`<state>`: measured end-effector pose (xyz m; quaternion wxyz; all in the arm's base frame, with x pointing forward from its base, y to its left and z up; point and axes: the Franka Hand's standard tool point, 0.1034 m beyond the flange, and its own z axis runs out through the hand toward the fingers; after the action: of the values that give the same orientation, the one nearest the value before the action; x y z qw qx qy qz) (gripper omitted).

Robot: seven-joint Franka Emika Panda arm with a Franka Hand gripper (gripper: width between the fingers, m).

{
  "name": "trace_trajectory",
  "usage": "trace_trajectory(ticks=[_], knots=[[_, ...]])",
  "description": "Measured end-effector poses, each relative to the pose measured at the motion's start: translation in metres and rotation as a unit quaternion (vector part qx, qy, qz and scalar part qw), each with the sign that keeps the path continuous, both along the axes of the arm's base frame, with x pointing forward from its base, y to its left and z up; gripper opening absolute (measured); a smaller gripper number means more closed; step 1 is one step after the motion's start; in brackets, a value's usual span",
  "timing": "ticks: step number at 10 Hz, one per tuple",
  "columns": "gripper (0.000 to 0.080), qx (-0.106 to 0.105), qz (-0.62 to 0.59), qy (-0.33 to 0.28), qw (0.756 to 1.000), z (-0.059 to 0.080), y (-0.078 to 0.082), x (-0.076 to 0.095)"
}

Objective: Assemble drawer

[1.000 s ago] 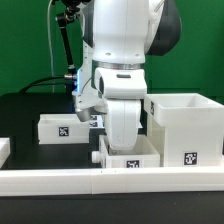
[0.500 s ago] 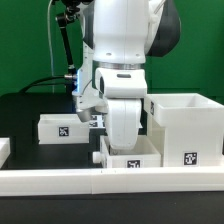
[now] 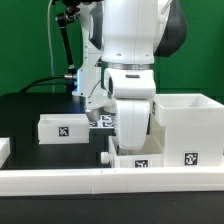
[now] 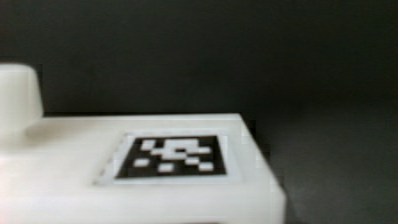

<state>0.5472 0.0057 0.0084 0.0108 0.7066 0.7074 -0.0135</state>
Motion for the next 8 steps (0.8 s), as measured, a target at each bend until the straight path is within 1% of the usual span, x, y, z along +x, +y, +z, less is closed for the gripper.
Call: trace_trajectory(ticks=[4, 7, 8], knots=[[0.0041, -0.001, -0.036, 0.005, 0.999, -0.0005, 0.0073, -0.002], [0.0041, -0.001, -0.04, 0.004, 0.999, -0.0007, 0.0068, -0.0022], [0.0041, -0.001, -0.044, 0.004, 0.999, -0.0007, 0.0015, -0.0022]])
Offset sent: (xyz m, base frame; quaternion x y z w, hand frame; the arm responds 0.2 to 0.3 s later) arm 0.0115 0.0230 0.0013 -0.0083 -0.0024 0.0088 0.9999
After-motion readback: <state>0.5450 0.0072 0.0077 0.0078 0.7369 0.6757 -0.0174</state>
